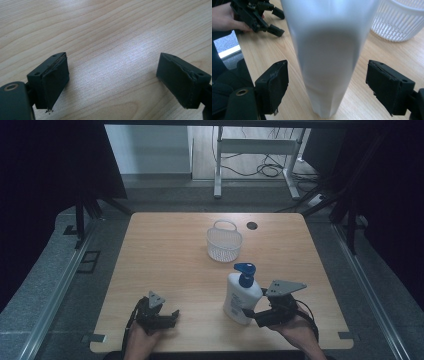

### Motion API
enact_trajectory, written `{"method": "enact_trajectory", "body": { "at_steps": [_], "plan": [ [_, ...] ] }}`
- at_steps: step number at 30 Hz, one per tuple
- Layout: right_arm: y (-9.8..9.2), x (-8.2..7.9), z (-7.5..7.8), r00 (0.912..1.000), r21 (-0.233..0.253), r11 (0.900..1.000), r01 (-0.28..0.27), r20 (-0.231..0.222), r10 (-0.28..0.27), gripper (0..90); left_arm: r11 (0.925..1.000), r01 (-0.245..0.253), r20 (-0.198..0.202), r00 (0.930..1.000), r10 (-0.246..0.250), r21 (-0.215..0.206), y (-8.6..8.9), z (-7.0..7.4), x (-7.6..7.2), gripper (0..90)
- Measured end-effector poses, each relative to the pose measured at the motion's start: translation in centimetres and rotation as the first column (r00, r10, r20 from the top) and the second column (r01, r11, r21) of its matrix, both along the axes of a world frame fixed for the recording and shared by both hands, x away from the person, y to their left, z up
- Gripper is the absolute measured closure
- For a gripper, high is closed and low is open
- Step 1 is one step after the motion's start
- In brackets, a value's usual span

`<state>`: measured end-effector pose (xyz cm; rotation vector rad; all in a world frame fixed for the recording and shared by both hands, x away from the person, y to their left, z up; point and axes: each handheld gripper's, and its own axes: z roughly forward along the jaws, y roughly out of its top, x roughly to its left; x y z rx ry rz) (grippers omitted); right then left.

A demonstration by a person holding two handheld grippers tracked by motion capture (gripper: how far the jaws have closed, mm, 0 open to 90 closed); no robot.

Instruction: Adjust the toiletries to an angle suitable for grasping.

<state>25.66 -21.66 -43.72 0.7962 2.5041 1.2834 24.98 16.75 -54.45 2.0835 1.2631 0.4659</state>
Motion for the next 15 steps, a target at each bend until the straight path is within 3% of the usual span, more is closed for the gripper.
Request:
{"method": "enact_trajectory", "body": {
  "at_steps": [15],
  "plan": [
    [1.8,1.0,1.2,0.9994,0.026,1.000,0.012,0.033,-0.013,26.3,1.0000,0.001,-0.002,1.0000,-0.001,0.000,0.0,0.0,0.0,10.6]
  ]
}}
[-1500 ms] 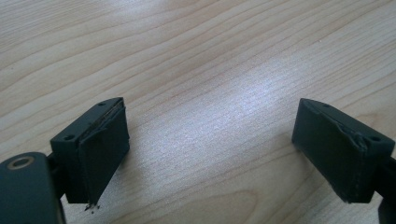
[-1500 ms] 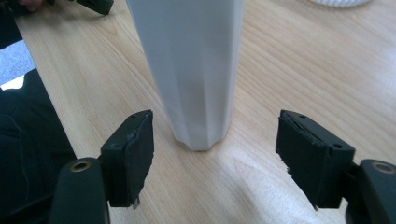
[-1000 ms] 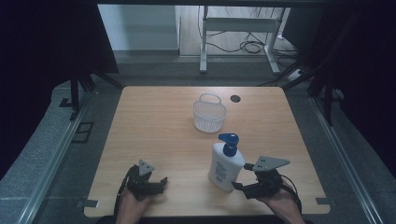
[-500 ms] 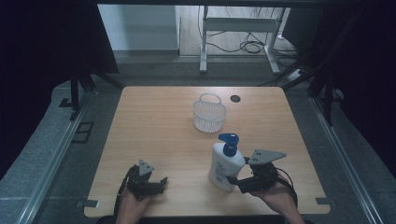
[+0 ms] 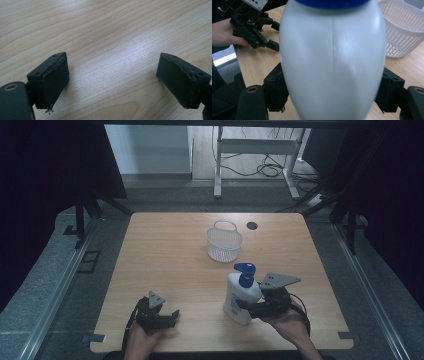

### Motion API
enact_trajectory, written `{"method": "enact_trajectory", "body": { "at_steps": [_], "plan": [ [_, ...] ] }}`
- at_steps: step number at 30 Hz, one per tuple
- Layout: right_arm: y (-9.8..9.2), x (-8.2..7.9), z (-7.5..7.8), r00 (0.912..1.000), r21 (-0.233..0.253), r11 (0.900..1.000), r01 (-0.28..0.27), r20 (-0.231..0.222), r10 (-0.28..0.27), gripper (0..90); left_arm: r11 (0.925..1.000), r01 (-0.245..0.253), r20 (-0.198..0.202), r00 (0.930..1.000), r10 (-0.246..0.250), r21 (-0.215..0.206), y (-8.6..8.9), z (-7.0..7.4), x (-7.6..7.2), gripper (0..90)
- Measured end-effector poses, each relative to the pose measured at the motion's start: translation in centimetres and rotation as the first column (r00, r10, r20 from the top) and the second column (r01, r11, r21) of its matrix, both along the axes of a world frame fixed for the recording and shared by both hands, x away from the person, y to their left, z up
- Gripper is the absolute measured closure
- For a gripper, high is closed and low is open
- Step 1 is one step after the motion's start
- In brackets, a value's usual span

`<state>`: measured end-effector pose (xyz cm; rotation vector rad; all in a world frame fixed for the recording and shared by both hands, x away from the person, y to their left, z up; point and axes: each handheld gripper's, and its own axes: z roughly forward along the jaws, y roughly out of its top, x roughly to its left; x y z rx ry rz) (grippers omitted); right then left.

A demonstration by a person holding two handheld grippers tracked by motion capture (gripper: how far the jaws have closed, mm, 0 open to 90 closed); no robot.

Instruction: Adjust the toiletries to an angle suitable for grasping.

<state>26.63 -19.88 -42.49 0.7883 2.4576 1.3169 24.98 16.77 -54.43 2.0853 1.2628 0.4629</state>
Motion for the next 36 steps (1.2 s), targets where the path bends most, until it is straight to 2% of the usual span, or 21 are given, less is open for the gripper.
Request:
{"method": "enact_trajectory", "body": {
  "at_steps": [12,21,36],
  "plan": [
    [0.7,0.4,0.1,0.9999,-0.006,1.000,-0.009,0.010,0.009,30.9,1.0000,0.000,0.001,1.0000,0.000,0.000,0.0,0.0,0.0,10.6],
    [1.1,0.6,-0.3,0.9998,-0.028,0.999,-0.021,0.006,0.021,35.5,1.0000,0.000,0.000,1.0000,0.000,0.000,0.0,0.0,0.0,10.6],
    [1.0,0.7,0.0,0.9998,-0.051,0.999,-0.020,0.006,0.020,37.0,1.0000,0.000,0.000,1.0000,0.000,0.000,0.0,0.0,0.0,10.6]
  ]
}}
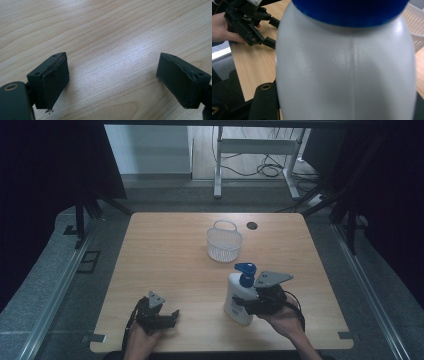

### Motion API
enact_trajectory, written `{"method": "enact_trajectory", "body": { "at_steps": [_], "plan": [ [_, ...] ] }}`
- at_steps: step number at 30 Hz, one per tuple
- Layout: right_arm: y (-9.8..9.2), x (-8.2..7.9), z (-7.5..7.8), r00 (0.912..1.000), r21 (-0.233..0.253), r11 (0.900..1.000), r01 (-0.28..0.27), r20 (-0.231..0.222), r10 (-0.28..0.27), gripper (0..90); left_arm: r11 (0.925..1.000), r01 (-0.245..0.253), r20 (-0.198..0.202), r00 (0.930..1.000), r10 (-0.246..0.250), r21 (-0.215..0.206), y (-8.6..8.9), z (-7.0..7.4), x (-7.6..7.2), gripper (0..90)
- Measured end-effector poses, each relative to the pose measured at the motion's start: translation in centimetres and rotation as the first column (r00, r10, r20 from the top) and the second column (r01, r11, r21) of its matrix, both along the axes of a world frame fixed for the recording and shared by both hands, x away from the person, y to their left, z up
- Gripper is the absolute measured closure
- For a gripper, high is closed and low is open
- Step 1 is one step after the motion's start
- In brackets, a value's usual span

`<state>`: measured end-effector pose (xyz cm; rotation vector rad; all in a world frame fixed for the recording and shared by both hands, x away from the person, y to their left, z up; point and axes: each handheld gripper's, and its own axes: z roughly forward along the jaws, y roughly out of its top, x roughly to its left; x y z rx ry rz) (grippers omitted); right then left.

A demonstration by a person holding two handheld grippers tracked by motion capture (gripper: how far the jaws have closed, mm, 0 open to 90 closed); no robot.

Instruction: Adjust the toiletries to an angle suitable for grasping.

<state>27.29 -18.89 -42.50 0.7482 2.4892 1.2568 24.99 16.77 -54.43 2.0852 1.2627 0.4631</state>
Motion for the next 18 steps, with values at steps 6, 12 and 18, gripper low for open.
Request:
{"method": "enact_trajectory", "body": {
  "at_steps": [6,12,18],
  "plan": [
    [-0.1,0.3,0.2,0.9999,-0.007,1.000,0.007,-0.008,-0.007,37.2,1.0000,-0.001,0.002,1.0000,0.001,0.000,0.0,0.0,0.0,10.6],
    [-0.2,0.5,0.9,0.9999,-0.006,1.000,0.008,0.007,-0.008,37.2,1.0000,0.000,0.001,1.0000,0.000,0.000,0.0,0.0,0.0,10.6],
    [-0.3,1.0,1.7,0.9998,-0.003,1.000,0.017,0.013,-0.017,37.3,1.0000,0.000,0.000,1.0000,0.000,-0.001,0.0,0.0,0.0,10.6]
  ]
}}
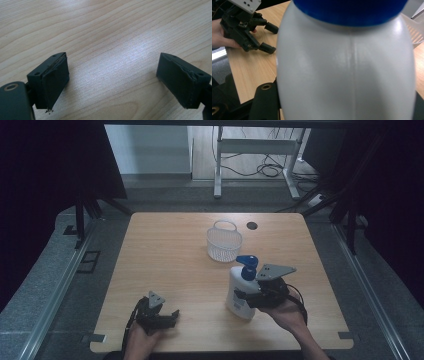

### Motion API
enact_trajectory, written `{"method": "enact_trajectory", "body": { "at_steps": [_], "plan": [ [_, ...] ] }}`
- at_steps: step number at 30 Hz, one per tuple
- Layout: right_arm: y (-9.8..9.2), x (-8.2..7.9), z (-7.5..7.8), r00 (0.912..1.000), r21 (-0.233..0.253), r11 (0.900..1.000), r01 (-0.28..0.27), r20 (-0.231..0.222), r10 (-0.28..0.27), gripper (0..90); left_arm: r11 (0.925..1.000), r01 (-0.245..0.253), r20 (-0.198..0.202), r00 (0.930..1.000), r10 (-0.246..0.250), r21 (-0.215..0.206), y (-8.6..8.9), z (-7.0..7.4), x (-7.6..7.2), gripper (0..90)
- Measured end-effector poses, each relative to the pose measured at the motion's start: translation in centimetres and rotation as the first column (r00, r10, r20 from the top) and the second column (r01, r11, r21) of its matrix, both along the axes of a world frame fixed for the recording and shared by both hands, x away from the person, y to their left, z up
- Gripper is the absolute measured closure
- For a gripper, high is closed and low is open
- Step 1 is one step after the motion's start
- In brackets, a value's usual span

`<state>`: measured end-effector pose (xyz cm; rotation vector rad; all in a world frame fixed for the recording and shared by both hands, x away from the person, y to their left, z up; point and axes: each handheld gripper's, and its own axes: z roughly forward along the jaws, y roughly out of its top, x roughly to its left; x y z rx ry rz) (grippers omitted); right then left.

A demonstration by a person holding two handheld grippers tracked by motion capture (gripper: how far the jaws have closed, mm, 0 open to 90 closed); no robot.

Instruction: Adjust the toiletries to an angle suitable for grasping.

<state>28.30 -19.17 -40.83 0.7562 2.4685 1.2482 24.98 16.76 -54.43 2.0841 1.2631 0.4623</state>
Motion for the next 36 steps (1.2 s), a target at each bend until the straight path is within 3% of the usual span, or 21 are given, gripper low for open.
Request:
{"method": "enact_trajectory", "body": {
  "at_steps": [36],
  "plan": [
    [-0.8,5.2,4.1,0.9946,0.040,0.995,0.089,0.050,-0.091,37.5,1.0000,0.001,0.004,1.0000,-0.001,0.001,0.0,0.0,0.0,10.6]
  ]
}}
